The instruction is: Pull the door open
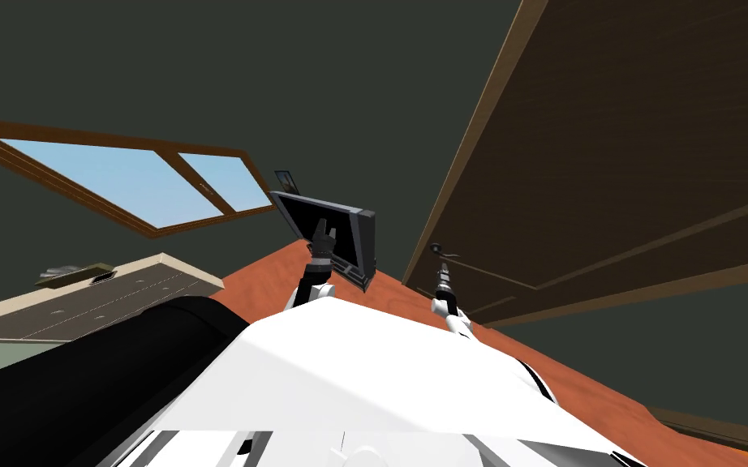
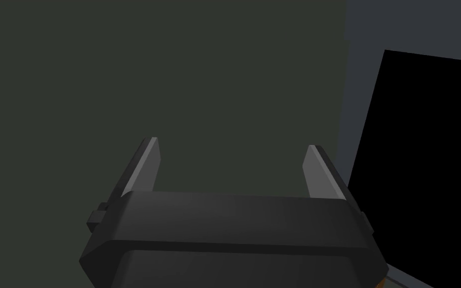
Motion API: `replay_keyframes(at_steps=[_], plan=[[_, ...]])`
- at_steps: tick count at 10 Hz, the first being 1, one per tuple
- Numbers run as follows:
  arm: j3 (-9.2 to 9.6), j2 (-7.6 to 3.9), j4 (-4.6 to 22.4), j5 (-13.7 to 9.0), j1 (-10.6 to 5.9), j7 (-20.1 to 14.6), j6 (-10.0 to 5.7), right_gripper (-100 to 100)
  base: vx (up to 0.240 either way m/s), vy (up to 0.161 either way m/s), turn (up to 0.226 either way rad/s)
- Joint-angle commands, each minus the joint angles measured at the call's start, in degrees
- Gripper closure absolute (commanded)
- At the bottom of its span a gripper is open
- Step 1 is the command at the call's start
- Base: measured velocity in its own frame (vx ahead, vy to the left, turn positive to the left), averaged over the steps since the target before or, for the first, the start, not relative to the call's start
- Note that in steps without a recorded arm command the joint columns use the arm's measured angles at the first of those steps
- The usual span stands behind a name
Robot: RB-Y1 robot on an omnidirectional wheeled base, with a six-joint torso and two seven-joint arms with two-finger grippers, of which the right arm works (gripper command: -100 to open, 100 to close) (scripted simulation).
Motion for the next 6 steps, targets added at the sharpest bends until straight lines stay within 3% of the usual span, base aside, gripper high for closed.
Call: replay_keyframes(at_steps=[1,2,3,4,5,6], plan=[[0.00,0.53,-1.2,0.0,-0.19,-0.1,1.71,-100,0.049,-0.004,-0.083],[-0.05,1.32,-1.4,-0.1,-0.94,-0.2,2.80,-100,0.064,-0.036,-0.218],[-0.09,0.94,-0.4,-0.1,-0.96,0.0,1.72,-100,0.032,-0.016,-0.038],[0.41,-0.29,0.4,-1.0,-0.83,-0.8,1.31,-100,0.024,-0.021,0.247],[0.41,-0.29,0.4,-1.0,-0.83,-0.8,1.31,-100,0.026,-0.036,0.102],[0.97,-1.67,1.2,-2.0,-0.51,-1.6,0.82,-100,0.050,-0.032,0.191]])
